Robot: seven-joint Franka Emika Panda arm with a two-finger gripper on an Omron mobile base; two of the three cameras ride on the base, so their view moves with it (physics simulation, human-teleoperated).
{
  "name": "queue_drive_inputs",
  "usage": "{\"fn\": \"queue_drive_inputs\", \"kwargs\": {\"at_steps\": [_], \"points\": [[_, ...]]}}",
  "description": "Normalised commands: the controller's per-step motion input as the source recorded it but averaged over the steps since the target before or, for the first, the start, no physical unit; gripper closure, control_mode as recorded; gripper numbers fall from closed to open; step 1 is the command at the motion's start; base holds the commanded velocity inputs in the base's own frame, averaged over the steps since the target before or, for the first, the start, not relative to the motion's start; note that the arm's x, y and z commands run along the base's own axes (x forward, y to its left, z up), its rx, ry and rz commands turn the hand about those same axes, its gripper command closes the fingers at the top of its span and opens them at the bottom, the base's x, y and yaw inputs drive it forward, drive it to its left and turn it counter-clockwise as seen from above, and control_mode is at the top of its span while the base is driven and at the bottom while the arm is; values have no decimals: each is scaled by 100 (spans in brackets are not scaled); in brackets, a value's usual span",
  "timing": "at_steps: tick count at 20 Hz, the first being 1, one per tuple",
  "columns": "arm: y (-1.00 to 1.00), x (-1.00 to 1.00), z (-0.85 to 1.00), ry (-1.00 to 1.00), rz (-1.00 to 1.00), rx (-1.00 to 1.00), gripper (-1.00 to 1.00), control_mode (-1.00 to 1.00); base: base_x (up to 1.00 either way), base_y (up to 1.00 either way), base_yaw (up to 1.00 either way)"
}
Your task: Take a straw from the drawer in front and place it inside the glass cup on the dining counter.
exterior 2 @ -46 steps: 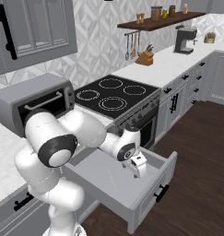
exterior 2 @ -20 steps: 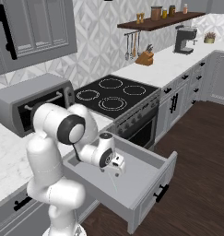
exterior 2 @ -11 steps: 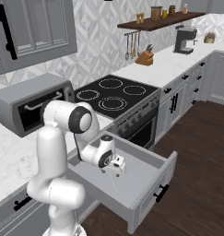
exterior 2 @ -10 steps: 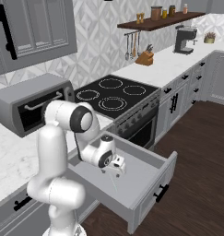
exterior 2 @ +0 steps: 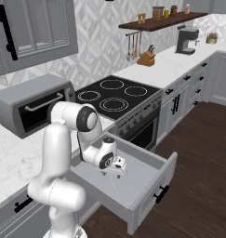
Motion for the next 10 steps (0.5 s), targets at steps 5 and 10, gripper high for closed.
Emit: {"fn": "queue_drive_inputs", "kwargs": {"at_steps": [5,10], "points": [[0,3,-43,0,0,0,100,-100,0,0,0],[-11,1,-40,0,0,0,100,-100,0,0,0]]}}
